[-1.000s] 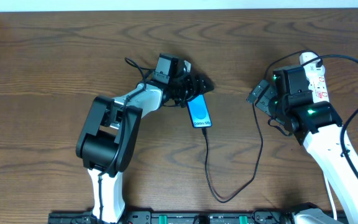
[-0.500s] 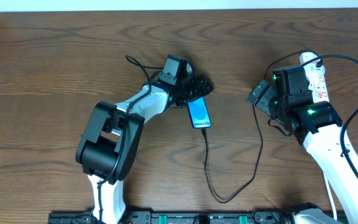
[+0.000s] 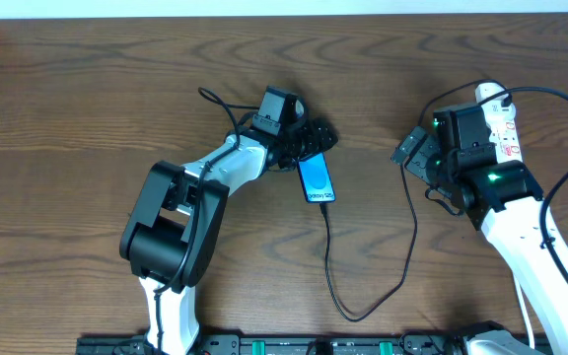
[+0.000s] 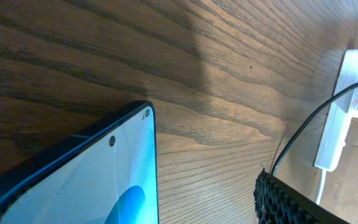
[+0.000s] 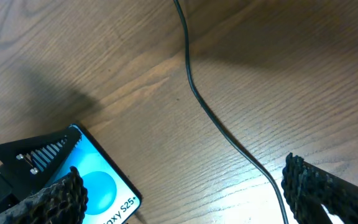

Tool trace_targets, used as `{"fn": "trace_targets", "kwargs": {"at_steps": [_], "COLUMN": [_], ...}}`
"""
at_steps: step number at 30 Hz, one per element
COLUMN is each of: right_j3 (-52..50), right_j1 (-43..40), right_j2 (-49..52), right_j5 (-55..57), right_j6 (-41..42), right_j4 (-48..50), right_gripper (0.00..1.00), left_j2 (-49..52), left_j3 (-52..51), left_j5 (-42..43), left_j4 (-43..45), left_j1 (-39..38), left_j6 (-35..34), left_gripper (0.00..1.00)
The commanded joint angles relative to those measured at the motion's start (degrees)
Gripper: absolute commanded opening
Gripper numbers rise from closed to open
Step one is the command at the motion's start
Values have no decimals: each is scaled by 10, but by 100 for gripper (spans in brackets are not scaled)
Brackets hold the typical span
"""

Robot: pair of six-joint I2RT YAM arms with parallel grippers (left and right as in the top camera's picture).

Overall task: Plug charger to phone and switch on socket
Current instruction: 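Press the phone flat and straighten it with the left gripper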

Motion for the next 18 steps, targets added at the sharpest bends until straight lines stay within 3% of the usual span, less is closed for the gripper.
{"fn": "trace_targets", "kwargs": {"at_steps": [1, 18], "right_j3": [2, 2], "right_j1": [1, 1], "right_j2": [3, 3], "right_j5": [11, 11], "right_j6": [-8, -8], "right_j4": [-1, -2], "right_gripper": [99, 99], "left_j2": [79, 79], "left_j3": [-51, -39], "left_j5": [-132, -156], "left_j4": [-49, -87], "left_j1": [9, 9], "left_j6": [16, 16], "left_gripper": [78, 78]}}
